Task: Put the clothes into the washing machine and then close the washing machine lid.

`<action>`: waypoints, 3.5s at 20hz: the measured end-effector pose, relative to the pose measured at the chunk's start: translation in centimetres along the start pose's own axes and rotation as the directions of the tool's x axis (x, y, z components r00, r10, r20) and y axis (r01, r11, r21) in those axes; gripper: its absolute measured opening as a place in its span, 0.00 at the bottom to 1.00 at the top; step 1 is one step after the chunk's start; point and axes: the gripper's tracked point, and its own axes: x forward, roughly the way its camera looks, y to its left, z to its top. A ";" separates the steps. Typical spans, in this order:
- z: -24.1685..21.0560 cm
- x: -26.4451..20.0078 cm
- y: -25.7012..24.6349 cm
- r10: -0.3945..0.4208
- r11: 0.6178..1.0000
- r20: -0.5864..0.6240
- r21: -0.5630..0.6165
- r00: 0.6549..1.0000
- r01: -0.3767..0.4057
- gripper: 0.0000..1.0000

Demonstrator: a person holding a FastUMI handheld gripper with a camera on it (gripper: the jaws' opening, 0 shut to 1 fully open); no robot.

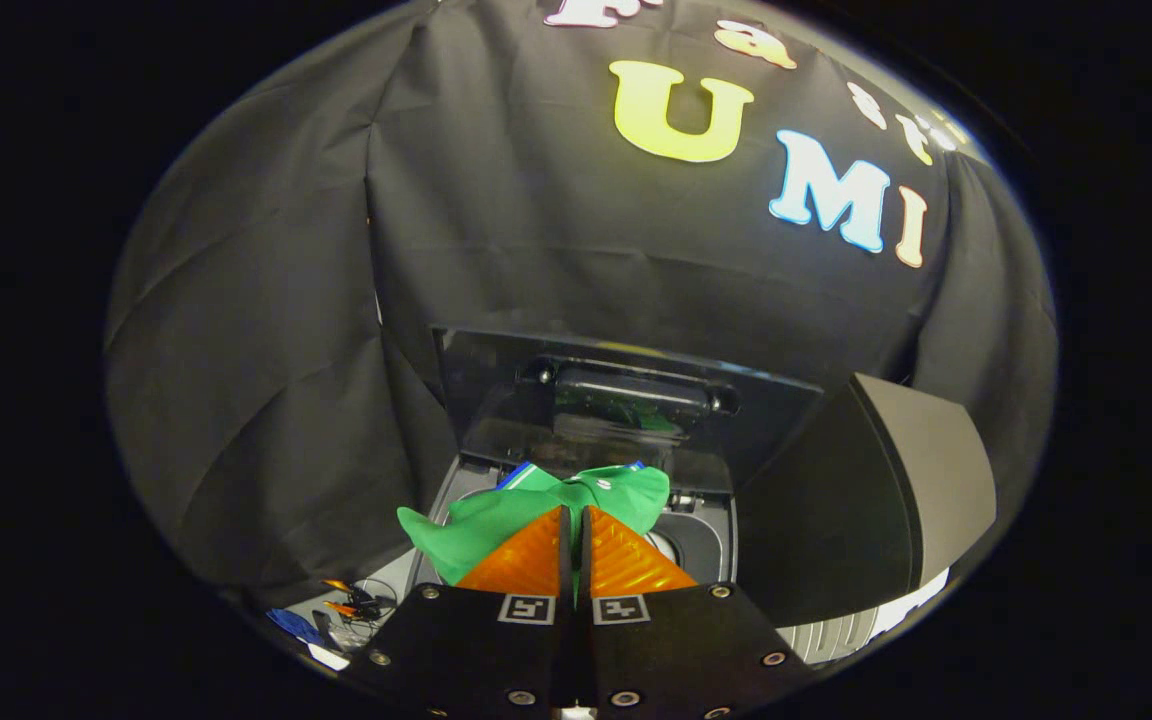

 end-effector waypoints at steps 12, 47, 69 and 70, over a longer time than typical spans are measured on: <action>-5.5 4.0 1.0 0.003 0.996 -0.142 0.091 0.990 0.010 0.00; -7.4 9.0 1.2 -0.013 0.994 -0.142 0.106 0.990 0.029 0.97; 11.5 -2.3 -6.9 -0.211 0.974 0.256 0.135 0.943 0.181 0.97; 12.3 -1.8 -7.3 -0.216 0.973 0.261 0.134 0.941 0.187 0.97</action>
